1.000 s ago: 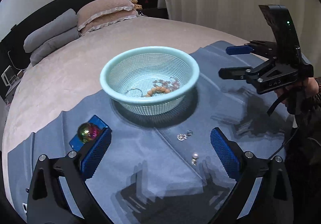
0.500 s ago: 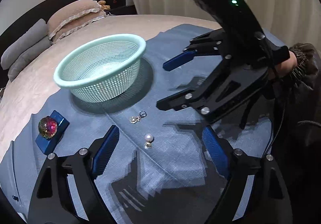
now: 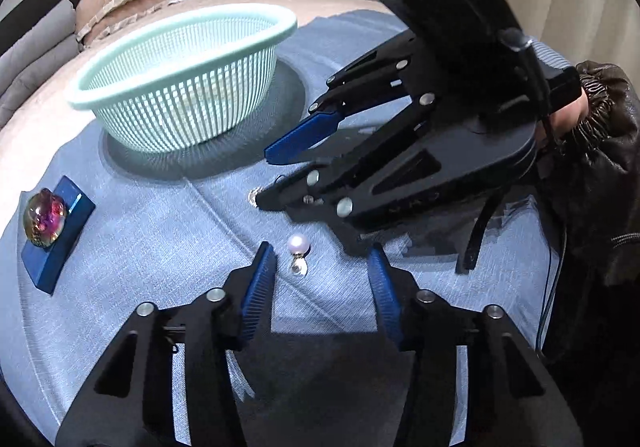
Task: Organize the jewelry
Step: 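Grasp the pearl earring with left tool while right tool grasps silver earring, then carry both earrings over the basket and open both tools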
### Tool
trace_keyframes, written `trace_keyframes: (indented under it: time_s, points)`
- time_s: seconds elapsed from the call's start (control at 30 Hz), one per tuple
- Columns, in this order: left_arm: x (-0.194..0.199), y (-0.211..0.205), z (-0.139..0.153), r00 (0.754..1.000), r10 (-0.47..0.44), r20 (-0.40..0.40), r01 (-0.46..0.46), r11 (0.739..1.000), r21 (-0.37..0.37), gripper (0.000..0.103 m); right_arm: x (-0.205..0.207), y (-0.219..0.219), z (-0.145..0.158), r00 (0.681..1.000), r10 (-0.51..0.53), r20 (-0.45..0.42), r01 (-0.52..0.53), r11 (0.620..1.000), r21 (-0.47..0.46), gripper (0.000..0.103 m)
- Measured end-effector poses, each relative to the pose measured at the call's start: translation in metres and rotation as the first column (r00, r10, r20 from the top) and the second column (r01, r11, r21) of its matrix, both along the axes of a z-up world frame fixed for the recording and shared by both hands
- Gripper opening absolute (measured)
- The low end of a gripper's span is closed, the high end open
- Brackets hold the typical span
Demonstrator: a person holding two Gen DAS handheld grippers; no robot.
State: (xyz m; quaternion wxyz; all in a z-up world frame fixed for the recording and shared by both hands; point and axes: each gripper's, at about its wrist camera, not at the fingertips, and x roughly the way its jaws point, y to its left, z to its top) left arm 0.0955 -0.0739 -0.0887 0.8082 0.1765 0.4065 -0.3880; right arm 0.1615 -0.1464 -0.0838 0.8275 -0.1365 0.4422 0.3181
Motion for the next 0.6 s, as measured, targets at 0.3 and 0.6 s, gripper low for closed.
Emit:
trace_keyframes:
  time_s: [0.3, 0.6]
  points:
    - [0.01, 0.004, 0.001, 0.995, -0.018, -0.096, 0.013, 0.998, -0.056, 0.009, -0.011, -0.012, 0.002, 0.999, -0.007, -0.044, 0.009, 0.998, 0.055, 0.006]
    - [-0.015, 0.006, 0.026, 0.992, -0.08, -0.094, 0.072, 0.994, -0.087, 0.009, -0.035, -0.038, 0.036, 1.0, 0.002, -0.029, 0.001, 0.994, 0.11, 0.006]
